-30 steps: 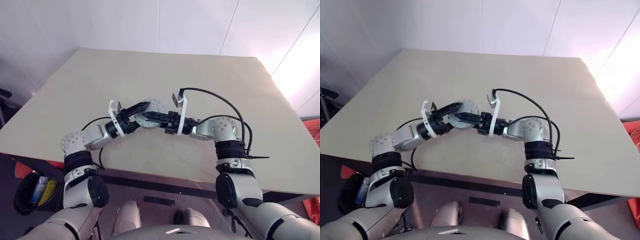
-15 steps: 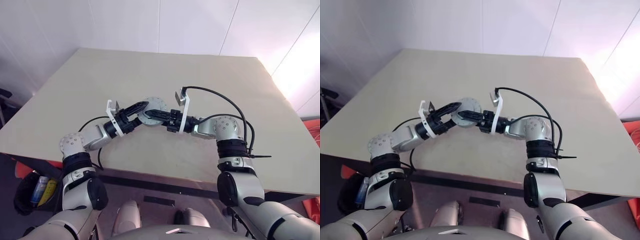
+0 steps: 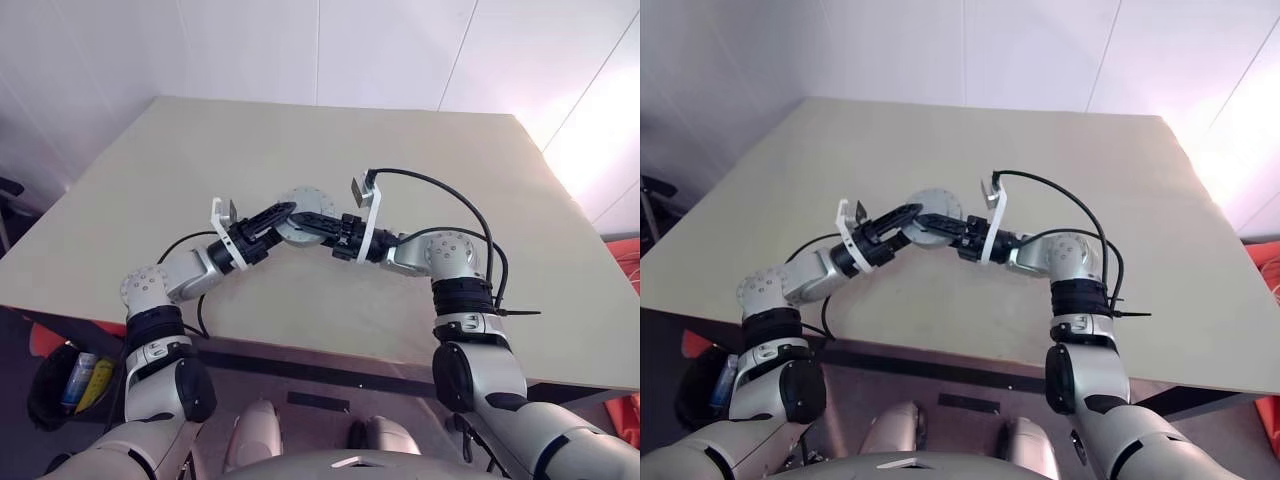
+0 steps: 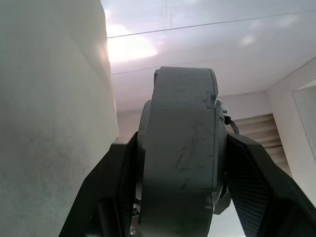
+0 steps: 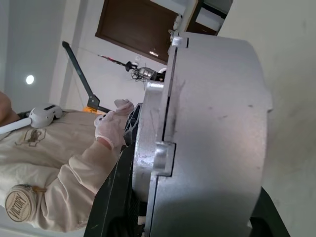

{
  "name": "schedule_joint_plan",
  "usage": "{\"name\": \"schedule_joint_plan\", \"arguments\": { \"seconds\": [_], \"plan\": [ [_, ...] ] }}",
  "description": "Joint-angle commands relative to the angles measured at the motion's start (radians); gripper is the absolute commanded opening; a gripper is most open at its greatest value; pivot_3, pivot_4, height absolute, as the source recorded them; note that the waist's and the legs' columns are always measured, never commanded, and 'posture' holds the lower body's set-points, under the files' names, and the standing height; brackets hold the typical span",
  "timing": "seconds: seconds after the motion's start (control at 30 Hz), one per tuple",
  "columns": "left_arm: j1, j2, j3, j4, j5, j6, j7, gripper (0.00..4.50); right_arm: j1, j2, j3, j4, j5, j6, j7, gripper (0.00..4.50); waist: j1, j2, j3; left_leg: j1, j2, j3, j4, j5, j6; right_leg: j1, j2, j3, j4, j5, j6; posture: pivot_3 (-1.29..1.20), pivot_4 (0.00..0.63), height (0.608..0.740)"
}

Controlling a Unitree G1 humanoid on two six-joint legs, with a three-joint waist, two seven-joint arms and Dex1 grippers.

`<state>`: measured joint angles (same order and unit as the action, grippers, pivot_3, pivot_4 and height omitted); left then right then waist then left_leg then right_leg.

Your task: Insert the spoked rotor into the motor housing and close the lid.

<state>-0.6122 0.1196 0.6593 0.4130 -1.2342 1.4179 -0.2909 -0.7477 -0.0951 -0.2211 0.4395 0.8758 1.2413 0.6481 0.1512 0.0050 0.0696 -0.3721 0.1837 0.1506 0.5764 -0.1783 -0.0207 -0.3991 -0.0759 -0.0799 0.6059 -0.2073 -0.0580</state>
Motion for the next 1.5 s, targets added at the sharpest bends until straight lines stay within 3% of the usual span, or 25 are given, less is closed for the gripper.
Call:
{"name": "schedule_joint_plan", "arguments": {
  "seconds": [0.03, 0.17, 0.2, 0.4, 0.63, 1.2, 1.5],
  "plan": [
    [-0.016, 0.017, -0.001, -0.010, -0.037, -0.014, -0.009, 2.26, -0.012, -0.028, 0.029, -0.043, -0.047, -0.066, 0.014, 2.99, 0.000, 0.000, 0.000, 0.000, 0.000, 0.000, 0.000, 0.000, 0.000, 0.000, 0.000, 0.000, 0.000, 0.000, 0.000, 0.00, 0.000, 0.740],
    [-0.017, 0.025, -0.006, 0.000, -0.040, -0.024, -0.015, 2.26, -0.004, -0.033, 0.063, -0.067, -0.071, -0.095, 0.015, 4.32, 0.000, 0.000, 0.000, 0.000, 0.000, 0.000, 0.000, 0.000, 0.000, 0.000, 0.000, 0.000, 0.000, 0.000, 0.000, 0.00, 0.000, 0.740],
    [-0.017, 0.026, -0.007, 0.001, -0.040, -0.027, -0.016, 2.26, -0.003, -0.033, 0.066, -0.067, -0.071, -0.099, 0.017, 4.47, 0.000, 0.000, 0.000, 0.000, 0.000, 0.000, 0.000, 0.000, 0.000, 0.000, 0.000, 0.000, 0.000, 0.000, 0.000, 0.00, 0.000, 0.740],
    [-0.017, 0.032, -0.010, 0.007, -0.028, -0.074, -0.027, 2.26, -0.002, -0.034, 0.086, -0.028, -0.118, -0.167, -0.017, 4.47, 0.000, 0.000, 0.000, 0.000, 0.000, 0.000, 0.000, 0.000, 0.000, 0.000, 0.000, 0.000, 0.000, 0.000, 0.000, 0.00, 0.000, 0.740],
    [-0.036, 0.094, 0.029, 0.050, 0.007, -0.264, -0.061, 2.26, -0.022, -0.050, 0.112, 0.100, -0.231, -0.331, -0.120, 4.47, -0.002, 0.000, 0.000, 0.000, 0.001, 0.000, 0.000, 0.000, 0.000, 0.000, 0.000, 0.000, 0.000, 0.000, 0.000, 0.00, 0.000, 0.740],
    [-0.025, 0.120, 0.015, 0.057, 0.007, -0.322, -0.101, 2.26, -0.038, -0.062, 0.104, 0.148, -0.198, -0.338, -0.134, 4.47, -0.003, 0.000, 0.000, 0.000, 0.001, 0.000, 0.000, 0.000, 0.000, 0.000, 0.000, 0.000, 0.001, 0.000, 0.000, 0.00, 0.000, 0.740],
    [-0.026, 0.111, 0.059, 0.059, -0.002, -0.456, -0.077, 2.26, -0.038, -0.055, 0.105, 0.153, -0.222, -0.365, -0.169, 4.47, -0.005, -0.003, 0.000, 0.000, 0.001, 0.000, 0.001, 0.000, 0.000, 0.000, 0.000, 0.000, 0.001, 0.000, 0.000, 0.00, 0.000, 0.740]
  ]
}}
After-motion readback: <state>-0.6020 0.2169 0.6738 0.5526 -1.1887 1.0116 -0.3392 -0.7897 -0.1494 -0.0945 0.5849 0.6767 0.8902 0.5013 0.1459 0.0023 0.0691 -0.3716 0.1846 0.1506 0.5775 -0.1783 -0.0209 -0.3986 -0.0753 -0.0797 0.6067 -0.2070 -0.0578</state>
